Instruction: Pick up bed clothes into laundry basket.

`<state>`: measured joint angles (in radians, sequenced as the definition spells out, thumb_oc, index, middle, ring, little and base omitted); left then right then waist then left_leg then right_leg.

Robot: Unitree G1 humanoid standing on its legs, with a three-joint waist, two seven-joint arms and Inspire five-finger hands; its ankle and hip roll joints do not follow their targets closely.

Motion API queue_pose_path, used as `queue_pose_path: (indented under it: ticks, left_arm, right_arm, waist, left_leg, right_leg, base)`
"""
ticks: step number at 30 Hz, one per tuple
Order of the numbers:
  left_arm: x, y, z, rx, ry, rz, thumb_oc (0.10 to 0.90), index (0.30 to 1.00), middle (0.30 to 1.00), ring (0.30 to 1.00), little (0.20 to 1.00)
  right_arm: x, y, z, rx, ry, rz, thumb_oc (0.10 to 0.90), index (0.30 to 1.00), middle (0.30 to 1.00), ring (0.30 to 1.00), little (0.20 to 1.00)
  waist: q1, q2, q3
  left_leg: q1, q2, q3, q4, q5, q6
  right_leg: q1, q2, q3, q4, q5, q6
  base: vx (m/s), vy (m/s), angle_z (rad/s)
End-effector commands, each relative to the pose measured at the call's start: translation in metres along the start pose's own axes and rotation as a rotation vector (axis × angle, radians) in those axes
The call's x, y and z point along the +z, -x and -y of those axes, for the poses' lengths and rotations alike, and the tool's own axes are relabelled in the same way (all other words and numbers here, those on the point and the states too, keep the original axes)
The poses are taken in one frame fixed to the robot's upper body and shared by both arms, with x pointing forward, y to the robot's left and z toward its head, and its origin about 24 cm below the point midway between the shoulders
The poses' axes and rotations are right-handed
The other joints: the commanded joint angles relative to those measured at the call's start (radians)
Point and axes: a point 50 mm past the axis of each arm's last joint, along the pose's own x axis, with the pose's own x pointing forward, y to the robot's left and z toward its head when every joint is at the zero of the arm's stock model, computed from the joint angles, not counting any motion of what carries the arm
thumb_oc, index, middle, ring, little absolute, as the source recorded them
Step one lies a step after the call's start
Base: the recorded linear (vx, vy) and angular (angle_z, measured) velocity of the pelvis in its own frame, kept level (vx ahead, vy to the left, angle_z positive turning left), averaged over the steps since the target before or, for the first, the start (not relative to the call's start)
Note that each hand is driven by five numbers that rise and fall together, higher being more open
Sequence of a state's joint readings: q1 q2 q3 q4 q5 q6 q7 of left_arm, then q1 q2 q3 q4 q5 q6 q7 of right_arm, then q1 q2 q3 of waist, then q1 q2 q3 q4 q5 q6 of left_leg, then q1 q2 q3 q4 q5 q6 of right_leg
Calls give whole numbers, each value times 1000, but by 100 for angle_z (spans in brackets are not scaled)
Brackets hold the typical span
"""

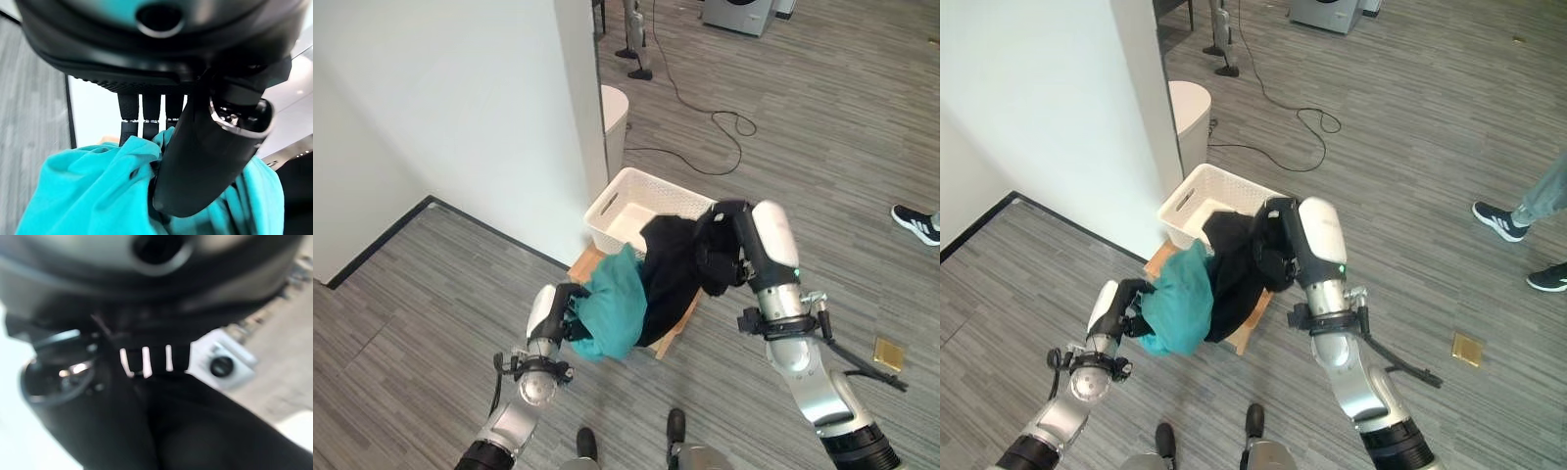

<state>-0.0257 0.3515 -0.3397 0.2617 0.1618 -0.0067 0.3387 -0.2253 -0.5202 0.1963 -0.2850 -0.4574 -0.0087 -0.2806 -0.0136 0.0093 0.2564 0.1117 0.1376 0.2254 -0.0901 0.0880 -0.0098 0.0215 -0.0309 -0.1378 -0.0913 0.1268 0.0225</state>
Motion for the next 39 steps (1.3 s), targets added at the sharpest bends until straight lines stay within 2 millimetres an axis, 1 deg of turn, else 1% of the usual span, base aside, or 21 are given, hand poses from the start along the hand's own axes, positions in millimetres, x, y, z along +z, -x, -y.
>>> queue_pose_path:
  ticks: [1,3,5,7,8,9,10,11,12,14,19,22,24,27,29,30,31,32,34,35,39]
  left_arm:
    - [43,-14,-14,57,39,240,400,300,300,300,300]
    - [36,-11,-8,32,44,204,400,300,300,300,300]
    - [32,-9,-4,11,51,192,400,300,300,300,300]
    - [31,-7,0,-11,60,186,400,300,300,300,300]
    - [28,-7,0,-19,57,178,400,300,300,300,300]
    - [25,-6,1,-28,58,168,400,300,300,300,300]
    - [25,-6,1,-32,59,166,400,300,300,300,300]
    - [24,-6,1,-34,61,164,400,300,300,300,300]
    - [25,-7,1,-33,63,165,400,300,300,300,300]
    - [23,-6,2,-43,65,157,400,300,300,300,300]
    - [19,-7,1,-37,56,137,400,300,300,300,300]
    - [16,-5,0,-32,57,128,400,300,300,300,300]
    - [14,-2,-1,-26,58,122,400,300,300,300,300]
    - [13,-1,-5,-12,66,124,400,300,300,300,300]
    - [14,0,-4,-16,69,125,400,300,300,300,300]
    - [13,1,-2,-23,74,124,400,300,300,300,300]
    - [15,1,1,-34,77,130,400,300,300,300,300]
    - [15,1,1,-32,78,130,400,300,300,300,300]
    - [16,0,2,-39,83,133,400,300,300,300,300]
    - [17,-1,3,-39,84,135,400,300,300,300,300]
    - [18,-9,3,-13,93,125,400,300,300,300,300]
  right_arm:
    - [64,-31,46,-332,-63,365,400,300,300,300,300]
    - [64,-42,54,-364,-48,373,400,300,300,300,300]
    - [55,-55,60,-377,-14,338,400,300,300,300,300]
    - [43,-73,72,-385,53,301,400,300,300,300,300]
    - [36,-82,79,-387,113,274,400,300,300,300,300]
    - [24,-97,94,-383,218,228,400,300,300,300,300]
    - [19,-105,102,-380,265,204,400,300,300,300,300]
    - [13,-112,108,-378,301,177,400,300,300,300,300]
    - [14,-114,108,-379,302,179,400,300,300,300,300]
    - [1,-121,116,-359,356,115,400,300,300,300,300]
    - [-29,-120,124,-315,478,-17,400,300,300,300,300]
    - [-46,-116,125,-280,519,-94,400,300,300,300,300]
    - [-55,-114,120,-256,523,-130,400,300,300,300,300]
    - [-62,-115,112,-206,533,-162,400,300,300,300,300]
    - [-70,-114,100,-150,544,-192,400,300,300,300,300]
    - [-76,-114,95,-128,558,-219,452,378,378,378,378]
    - [-87,-114,88,-87,594,-272,800,900,900,900,900]
    - [-87,-115,88,-88,595,-270,800,900,900,900,900]
    - [-97,-115,85,-54,622,-321,800,900,900,900,900]
    - [-99,-117,83,-43,626,-335,800,900,900,900,900]
    - [-93,-122,77,-65,563,-322,800,900,900,900,900]
  waist:
    - [7,-35,-157]
    - [17,-38,-173]
    - [28,-43,-183]
    - [40,-51,-193]
    - [47,-56,-197]
    - [60,-68,-201]
    - [67,-73,-201]
    - [73,-77,-199]
    - [72,-75,-198]
    - [83,-81,-191]
    - [103,-85,-169]
    - [110,-78,-147]
    - [112,-70,-132]
    - [121,-59,-100]
    - [128,-54,-84]
    - [132,-53,-77]
    - [146,-50,-60]
    - [144,-49,-61]
    - [155,-49,-50]
    - [160,-48,-45]
    - [166,-53,-42]
  left_leg:
    - [-5,-58,10,3,-99,-24]
    - [-1,-55,-4,3,-98,-33]
    - [-2,-55,-21,3,-98,-39]
    - [-5,-58,-39,3,-99,-44]
    - [-7,-57,-45,3,-99,-48]
    - [-9,-59,-55,3,-100,-52]
    - [-12,-59,-60,3,-101,-54]
    - [-14,-60,-65,3,-100,-56]
    - [-15,-60,-66,3,-100,-56]
    - [-23,-58,-73,3,-97,-61]
    - [-54,-53,-84,3,-89,-71]
    - [-75,-51,-86,3,-83,-73]
    - [-88,-51,-84,3,-80,-73]
    - [-120,-50,-75,3,-70,-74]
    - [-139,-48,-73,3,-64,-75]
    - [-151,-47,-73,3,-60,-77]
    - [-173,-47,-79,3,-51,-81]
    - [-175,-47,-79,3,-50,-81]
    - [-192,-45,-85,3,-43,-85]
    - [-201,-44,-87,3,-40,-87]
    - [-215,-41,-96,3,-36,-92]
  right_leg:
    - [113,-84,-37,32,-165,134]
    - [135,-82,-54,13,-163,134]
    - [142,-82,-61,8,-165,134]
    - [146,-82,-73,4,-169,135]
    - [148,-83,-79,4,-170,135]
    - [149,-81,-87,4,-172,136]
    - [149,-81,-92,4,-172,137]
    - [149,-80,-96,4,-173,138]
    - [148,-81,-96,4,-173,138]
    - [146,-81,-109,5,-173,137]
    - [129,-83,-143,7,-170,140]
    - [116,-89,-156,8,-168,142]
    - [102,-94,-159,8,-166,144]
    - [71,-100,-158,9,-160,146]
    - [49,-101,-158,7,-155,146]
    - [40,-101,-160,5,-154,146]
    - [23,-102,-167,4,-152,146]
    - [21,-102,-167,4,-151,146]
    - [9,-103,-173,4,-150,147]
    - [3,-103,-176,4,-150,148]
    - [1,-107,-186,4,-154,150]
  base:
    - [51,-21,-7]
    - [53,-31,11]
    - [35,-33,33]
    - [30,-38,34]
    - [24,-51,22]
    - [23,-45,28]
    - [14,-44,28]
    - [9,-22,29]
    - [3,-21,26]
    - [-3,-20,26]
    - [-2,-20,11]
    - [-23,-12,18]
    - [-30,10,2]
    - [-81,20,0]
    - [-75,17,-2]
    - [-79,16,-7]
    - [-55,10,-6]
    - [-61,13,-6]
    - [-42,-1,-1]
    - [-24,-4,7]
    - [-7,3,9]
